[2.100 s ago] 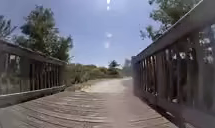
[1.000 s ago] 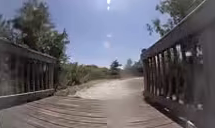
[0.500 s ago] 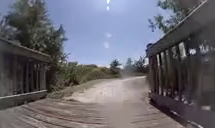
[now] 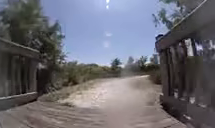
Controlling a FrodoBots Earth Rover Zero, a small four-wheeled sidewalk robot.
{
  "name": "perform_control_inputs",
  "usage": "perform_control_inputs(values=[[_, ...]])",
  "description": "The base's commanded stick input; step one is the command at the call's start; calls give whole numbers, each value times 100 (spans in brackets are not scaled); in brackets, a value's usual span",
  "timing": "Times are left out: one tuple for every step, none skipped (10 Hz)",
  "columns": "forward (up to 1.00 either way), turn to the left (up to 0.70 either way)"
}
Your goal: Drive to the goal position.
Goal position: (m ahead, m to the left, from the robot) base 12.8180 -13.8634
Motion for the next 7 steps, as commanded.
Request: perform_control_inputs(values=[[70, 0], [70, 0], [70, 0], [70, 0], [70, 0], [70, 0], [70, 0]])
